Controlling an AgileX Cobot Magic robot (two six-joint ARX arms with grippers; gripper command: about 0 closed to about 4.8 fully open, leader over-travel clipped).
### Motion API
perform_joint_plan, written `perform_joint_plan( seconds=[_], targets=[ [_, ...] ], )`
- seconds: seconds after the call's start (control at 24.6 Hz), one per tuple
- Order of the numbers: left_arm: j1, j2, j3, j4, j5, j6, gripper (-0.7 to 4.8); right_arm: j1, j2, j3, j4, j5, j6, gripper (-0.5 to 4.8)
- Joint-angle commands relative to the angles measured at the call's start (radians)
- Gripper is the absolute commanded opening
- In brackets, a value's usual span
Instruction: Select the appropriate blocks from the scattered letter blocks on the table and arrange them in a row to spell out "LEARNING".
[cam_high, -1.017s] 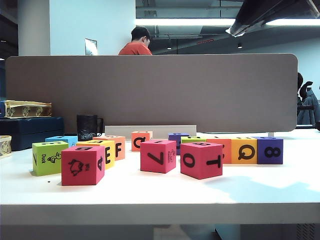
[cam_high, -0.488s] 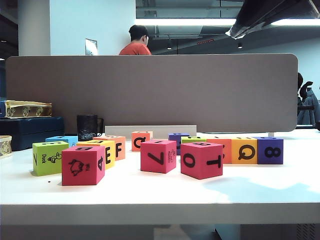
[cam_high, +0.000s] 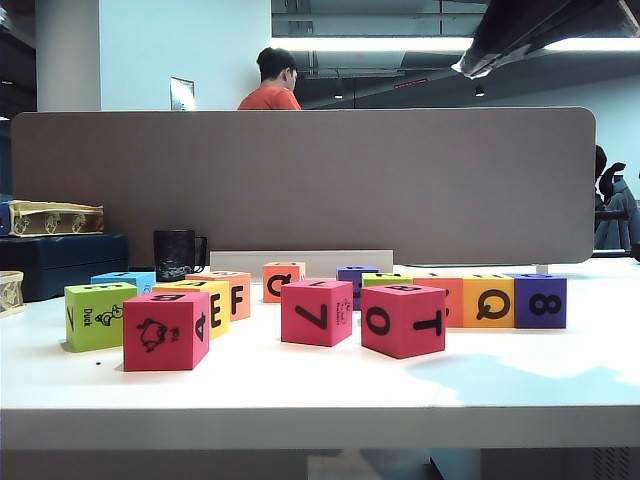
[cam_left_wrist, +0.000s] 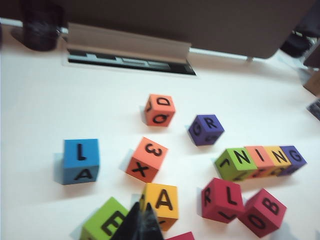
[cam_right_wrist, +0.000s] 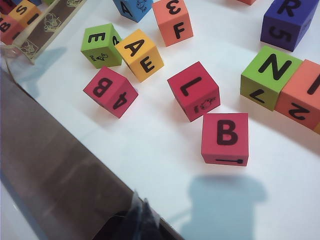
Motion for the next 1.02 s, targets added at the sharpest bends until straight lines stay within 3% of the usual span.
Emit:
perform_joint_plan(
  seconds=[0.04, 0.65, 1.02],
  targets=[
    [-0.045, 0.054, 0.036, 0.013, 0.01, 0.007, -0.05, 0.0, -0.003, 0.006, 0.024, 0.0, -0.003, -0.02],
    [-0.255, 0.403, 0.286, 0.012, -0.048, 0.003, -0.06, -0.001, -0.003, 0.016, 0.035, -0.003, -0.003, -0.02],
    [-0.29, 0.589, 0.422, 0.029, -0.041, -0.058, -0.05, -0.001, -0.005, 0.017, 0.124, -0.009, -0.002, -0.02]
  ],
)
